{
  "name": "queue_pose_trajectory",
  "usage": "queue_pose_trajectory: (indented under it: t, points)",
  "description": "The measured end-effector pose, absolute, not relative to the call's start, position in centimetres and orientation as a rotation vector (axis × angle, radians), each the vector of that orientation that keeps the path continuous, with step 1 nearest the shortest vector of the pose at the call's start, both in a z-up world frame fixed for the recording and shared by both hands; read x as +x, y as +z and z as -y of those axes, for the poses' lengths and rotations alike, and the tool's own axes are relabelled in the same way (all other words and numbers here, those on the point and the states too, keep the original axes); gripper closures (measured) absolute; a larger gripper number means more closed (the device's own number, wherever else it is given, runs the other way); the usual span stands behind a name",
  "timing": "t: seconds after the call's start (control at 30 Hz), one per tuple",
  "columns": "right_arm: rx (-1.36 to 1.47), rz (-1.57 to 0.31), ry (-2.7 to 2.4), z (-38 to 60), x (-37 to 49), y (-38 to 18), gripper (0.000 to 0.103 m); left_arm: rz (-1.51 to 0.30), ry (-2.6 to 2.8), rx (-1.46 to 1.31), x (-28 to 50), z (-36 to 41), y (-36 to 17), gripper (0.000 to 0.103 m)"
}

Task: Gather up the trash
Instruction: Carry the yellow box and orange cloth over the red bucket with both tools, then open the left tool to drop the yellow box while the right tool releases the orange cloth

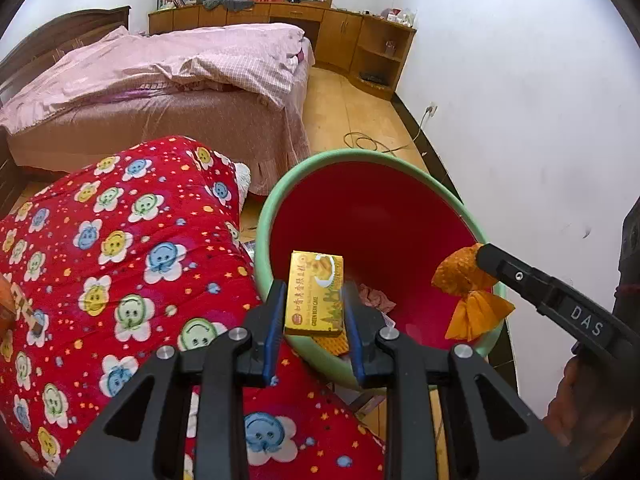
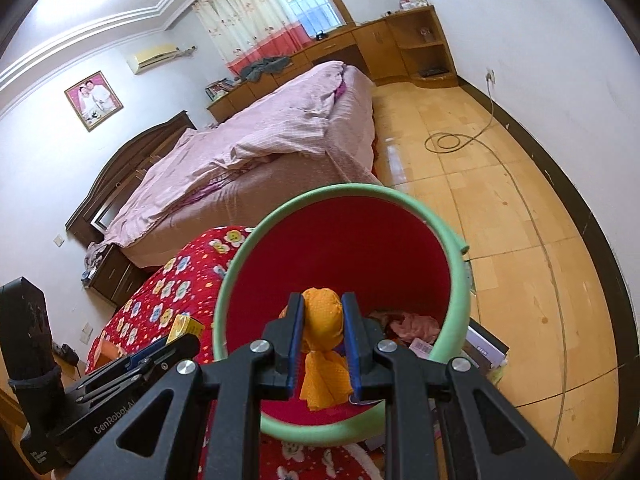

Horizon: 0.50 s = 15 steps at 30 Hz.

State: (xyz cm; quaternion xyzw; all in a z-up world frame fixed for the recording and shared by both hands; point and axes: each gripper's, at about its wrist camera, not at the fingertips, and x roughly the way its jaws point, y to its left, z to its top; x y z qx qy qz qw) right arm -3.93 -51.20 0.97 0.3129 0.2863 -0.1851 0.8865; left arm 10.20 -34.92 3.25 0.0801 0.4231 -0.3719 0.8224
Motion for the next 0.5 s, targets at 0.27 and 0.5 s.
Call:
queue_pose_trajectory:
  t: [0.27, 0.5]
  points:
    - [0.667, -0.604, -0.395, 52.9, -3.7, -0.2, 0.08, -0.932, -0.795, 0.174, 10.7, 36.2, 1.9, 0.075]
    - [0.693, -0.604, -0.391, 54.3, -3.2, -1.1, 0.075, -0.936, -0.801, 0.186, 10.7, 36.9, 1.7, 0.059]
